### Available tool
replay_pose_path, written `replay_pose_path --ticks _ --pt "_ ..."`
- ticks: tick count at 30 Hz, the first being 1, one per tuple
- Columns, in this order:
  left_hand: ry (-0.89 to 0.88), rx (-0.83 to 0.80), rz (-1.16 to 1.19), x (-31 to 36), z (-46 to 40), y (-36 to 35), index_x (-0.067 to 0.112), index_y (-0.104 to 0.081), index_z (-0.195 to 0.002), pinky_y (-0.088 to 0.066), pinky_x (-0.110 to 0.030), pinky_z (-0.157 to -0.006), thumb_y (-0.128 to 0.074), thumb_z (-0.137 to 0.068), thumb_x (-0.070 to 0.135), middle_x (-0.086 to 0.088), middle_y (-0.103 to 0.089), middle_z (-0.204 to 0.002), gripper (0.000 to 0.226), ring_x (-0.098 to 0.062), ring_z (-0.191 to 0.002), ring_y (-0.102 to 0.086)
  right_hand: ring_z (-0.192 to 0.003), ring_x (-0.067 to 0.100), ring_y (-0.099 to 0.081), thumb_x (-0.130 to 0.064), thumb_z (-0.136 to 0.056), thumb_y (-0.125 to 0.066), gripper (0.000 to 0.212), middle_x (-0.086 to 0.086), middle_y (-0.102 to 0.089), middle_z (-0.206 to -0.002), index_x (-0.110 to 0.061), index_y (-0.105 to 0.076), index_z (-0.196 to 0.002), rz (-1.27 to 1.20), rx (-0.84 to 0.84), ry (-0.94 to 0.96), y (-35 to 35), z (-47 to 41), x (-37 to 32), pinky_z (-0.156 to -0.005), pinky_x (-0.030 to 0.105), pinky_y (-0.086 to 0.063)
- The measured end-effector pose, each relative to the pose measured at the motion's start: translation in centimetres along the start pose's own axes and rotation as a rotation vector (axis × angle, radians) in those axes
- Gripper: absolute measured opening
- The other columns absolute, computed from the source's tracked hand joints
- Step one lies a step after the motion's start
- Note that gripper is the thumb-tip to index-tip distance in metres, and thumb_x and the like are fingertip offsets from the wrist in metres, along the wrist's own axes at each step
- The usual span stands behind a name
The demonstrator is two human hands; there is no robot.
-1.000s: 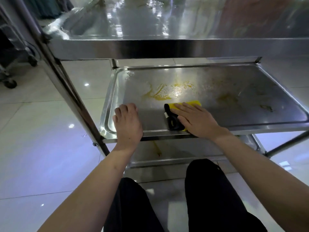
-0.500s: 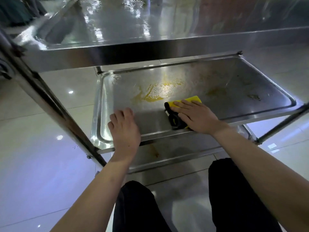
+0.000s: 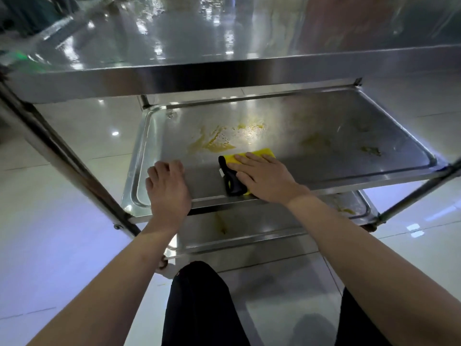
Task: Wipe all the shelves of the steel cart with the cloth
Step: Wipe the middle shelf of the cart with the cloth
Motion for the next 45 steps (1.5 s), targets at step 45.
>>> replay_pose_path --ticks 45 --pt "0.151 -0.193 0.061 20.7 1.0 -2.5 0.017 -0.052 -0.115 -0.036 -0.048 -0.093 -0.044 -0.106 0.029 -0.014 -0.049 -0.115 0.016 -0.035 -0.106 -0.042 -0.16 0.017 -0.012 -0.05 -0.11 -0.018 0.054 -0.015 -0.015 -0.173 -0.04 -0.028 -0.162 -0.077 0.042 0.082 2.0 7.1 18.0 -0.127 0.047 -0.01"
Point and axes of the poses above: each hand's wrist, its own z-axis away from the middle knuckle, its own y-axis out of the back of the hand, x = y × z, the point moved 5 cm from there along -z, towards the middle knuckle
